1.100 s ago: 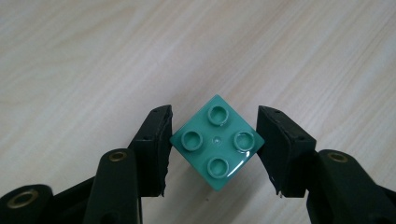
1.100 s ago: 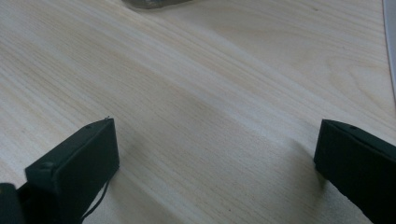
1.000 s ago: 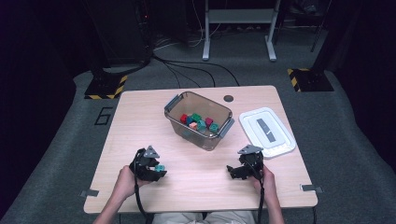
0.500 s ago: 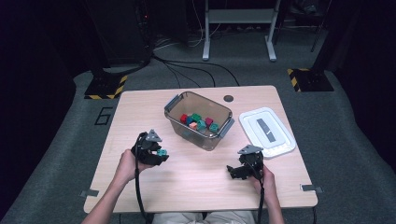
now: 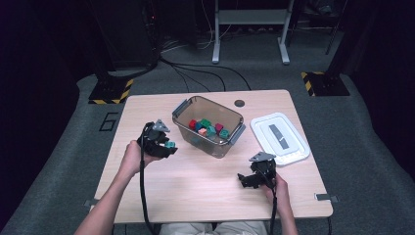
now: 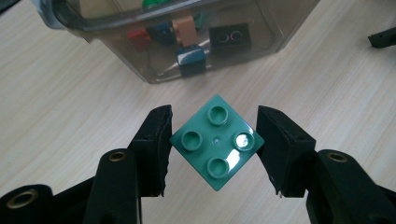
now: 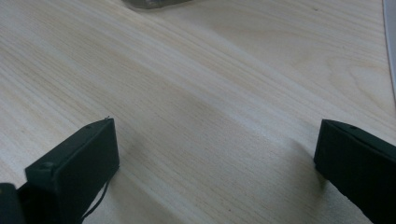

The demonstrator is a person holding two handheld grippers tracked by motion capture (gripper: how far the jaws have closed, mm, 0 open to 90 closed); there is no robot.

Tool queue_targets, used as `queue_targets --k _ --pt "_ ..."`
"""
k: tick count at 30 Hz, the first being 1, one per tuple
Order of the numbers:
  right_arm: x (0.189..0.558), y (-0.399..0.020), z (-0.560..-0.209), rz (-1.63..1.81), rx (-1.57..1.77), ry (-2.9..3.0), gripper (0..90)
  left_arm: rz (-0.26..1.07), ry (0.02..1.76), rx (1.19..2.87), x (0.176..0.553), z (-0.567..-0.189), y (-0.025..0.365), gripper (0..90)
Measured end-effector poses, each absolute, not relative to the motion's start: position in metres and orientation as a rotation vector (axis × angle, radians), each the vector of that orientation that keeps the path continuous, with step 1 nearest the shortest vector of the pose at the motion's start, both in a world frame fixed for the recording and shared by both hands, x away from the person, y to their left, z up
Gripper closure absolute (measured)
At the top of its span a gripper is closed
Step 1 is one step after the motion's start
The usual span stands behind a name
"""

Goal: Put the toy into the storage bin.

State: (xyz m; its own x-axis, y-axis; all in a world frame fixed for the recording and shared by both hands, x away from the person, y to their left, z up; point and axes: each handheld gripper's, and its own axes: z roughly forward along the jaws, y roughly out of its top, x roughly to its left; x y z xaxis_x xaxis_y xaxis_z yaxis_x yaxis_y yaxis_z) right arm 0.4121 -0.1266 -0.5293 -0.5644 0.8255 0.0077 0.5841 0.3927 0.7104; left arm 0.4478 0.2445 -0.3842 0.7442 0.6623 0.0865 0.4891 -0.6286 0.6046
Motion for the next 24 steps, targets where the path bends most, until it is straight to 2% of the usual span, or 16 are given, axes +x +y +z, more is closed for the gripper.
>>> queue_targets --k 24 --pt "0.412 -0.127 -0.529 0.968 1.223 2.309 0.0 0.473 0.824 2.395 0.499 -0.336 0.219 47.2"
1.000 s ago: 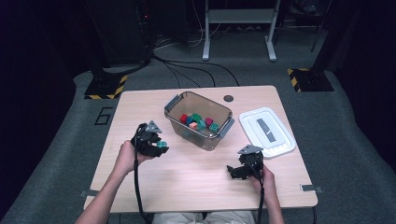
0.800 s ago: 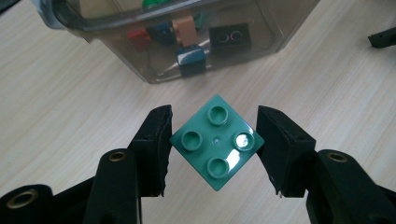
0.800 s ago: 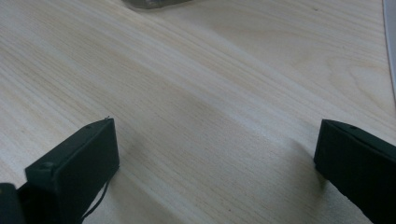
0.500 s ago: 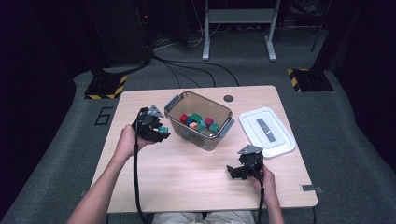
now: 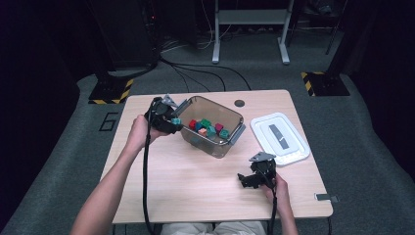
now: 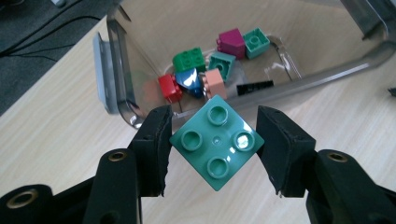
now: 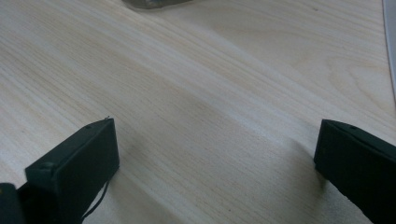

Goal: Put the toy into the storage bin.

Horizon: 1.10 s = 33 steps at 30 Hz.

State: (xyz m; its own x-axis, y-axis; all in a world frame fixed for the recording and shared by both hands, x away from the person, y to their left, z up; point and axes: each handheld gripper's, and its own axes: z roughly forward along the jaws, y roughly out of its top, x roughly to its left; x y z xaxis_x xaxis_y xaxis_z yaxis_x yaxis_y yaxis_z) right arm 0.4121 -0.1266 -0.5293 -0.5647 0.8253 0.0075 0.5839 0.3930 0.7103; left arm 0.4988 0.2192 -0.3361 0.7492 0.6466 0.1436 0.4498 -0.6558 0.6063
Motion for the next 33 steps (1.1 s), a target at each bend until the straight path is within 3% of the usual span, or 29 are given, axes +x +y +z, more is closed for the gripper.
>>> queue_targets --k 13,26,28,30,33 --pt "0.412 -0.127 -0.529 0.968 1.222 2.310 0.0 0.467 0.813 2.415 0.534 -0.325 0.187 47.1" --pt "0.412 -0.127 -0.529 0.968 1.222 2.310 0.0 0.383 0.855 2.451 0.569 -0.351 0.160 46.9" --pt "0.412 -0.127 -0.529 0.968 1.222 2.309 0.0 0.358 0.876 2.432 0.573 -0.356 0.159 43.6" --pt "0.412 -0.127 -0.529 0.968 1.223 2.309 0.0 0.365 0.895 2.413 0.572 -0.358 0.159 32.2" --pt "0.412 -0.127 -0.529 0.967 1.224 2.309 0.0 0.365 0.889 2.397 0.565 -0.356 0.164 23.9"
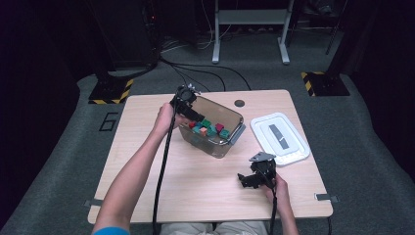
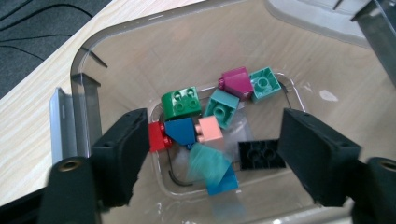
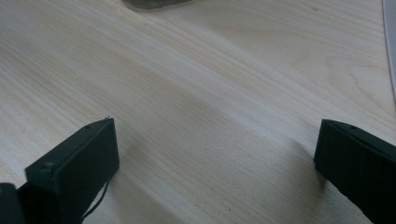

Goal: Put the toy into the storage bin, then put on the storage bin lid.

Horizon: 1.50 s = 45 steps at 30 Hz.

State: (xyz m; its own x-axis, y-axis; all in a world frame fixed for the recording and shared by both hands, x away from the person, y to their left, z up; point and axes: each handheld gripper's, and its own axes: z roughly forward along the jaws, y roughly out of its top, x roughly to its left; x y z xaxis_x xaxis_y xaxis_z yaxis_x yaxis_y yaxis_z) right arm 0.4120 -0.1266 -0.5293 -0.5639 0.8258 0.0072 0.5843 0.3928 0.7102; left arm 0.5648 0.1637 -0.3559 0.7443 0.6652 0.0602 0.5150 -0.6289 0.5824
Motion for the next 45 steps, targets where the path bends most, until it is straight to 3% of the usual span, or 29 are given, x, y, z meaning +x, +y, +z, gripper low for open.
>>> queue_targets --k 7,14,20,32,40,45 --pt "0.412 -0.127 -0.529 0.966 1.225 2.308 0.0 0.385 0.880 2.335 0.536 -0.350 0.189 15.1" --pt "0.413 -0.127 -0.527 0.939 1.194 2.335 0.0 0.421 0.880 2.287 0.499 -0.356 0.222 12.8" --pt "0.413 -0.130 -0.523 0.949 1.172 2.350 2.5 0.436 0.971 2.277 0.467 -0.402 0.258 9.3" --pt "0.436 -0.161 -0.496 0.999 1.238 2.272 3.0 0.392 1.142 2.273 0.441 -0.495 0.281 1.0" --pt "0.463 -0.186 -0.487 0.966 1.288 2.223 5.6 0.407 1.193 2.222 0.431 -0.520 0.292 0.0" --pt "0.495 -0.211 -0.484 0.898 1.359 2.182 12.7 0.455 1.180 2.173 0.427 -0.525 0.295 0.0"
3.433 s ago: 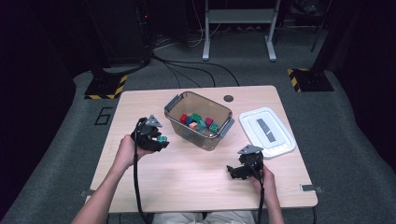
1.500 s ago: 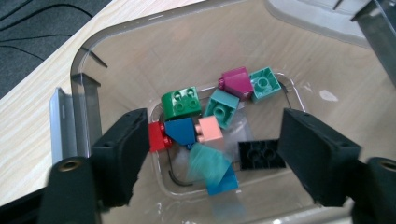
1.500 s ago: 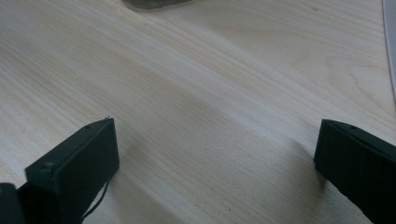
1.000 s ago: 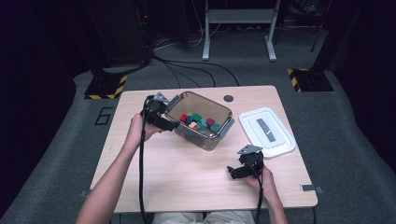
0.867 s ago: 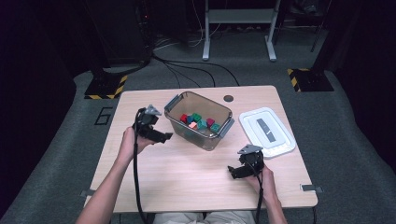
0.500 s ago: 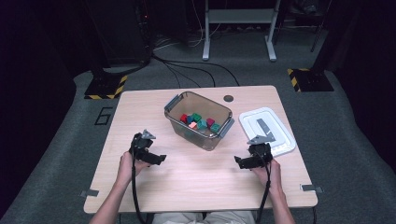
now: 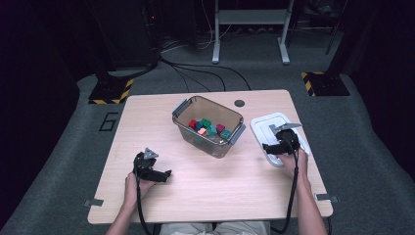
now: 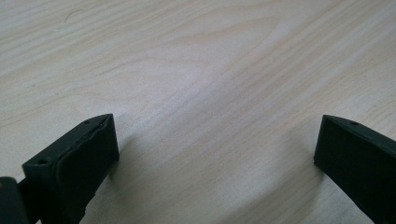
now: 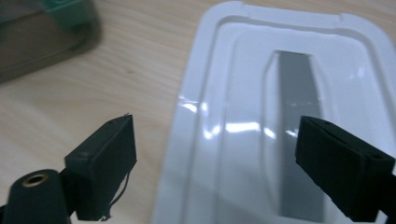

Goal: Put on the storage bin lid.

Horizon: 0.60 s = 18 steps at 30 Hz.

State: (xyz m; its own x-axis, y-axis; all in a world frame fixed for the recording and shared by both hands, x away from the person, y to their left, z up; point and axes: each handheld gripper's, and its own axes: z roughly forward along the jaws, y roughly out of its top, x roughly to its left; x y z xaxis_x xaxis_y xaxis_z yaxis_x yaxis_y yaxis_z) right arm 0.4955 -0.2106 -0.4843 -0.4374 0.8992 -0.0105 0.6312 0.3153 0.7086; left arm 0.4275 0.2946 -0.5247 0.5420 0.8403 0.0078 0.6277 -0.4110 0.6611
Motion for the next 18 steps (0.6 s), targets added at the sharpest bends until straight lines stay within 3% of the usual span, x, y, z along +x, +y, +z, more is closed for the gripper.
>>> queue_targets --k 4,11,17,18 --pt "0.511 -0.220 -0.481 0.859 1.395 2.168 15.4 0.488 1.167 2.110 0.423 -0.530 0.297 0.0" --pt "0.539 -0.232 -0.492 0.762 1.476 2.196 29.7 0.499 1.167 2.093 0.423 -0.531 0.297 0.0" --pt "0.549 -0.239 -0.494 0.781 1.551 2.185 57.9 0.500 1.166 2.094 0.423 -0.531 0.297 0.0" --pt "0.549 -0.239 -0.494 0.781 1.551 2.185 57.9 0.500 1.166 2.094 0.423 -0.531 0.297 0.0"
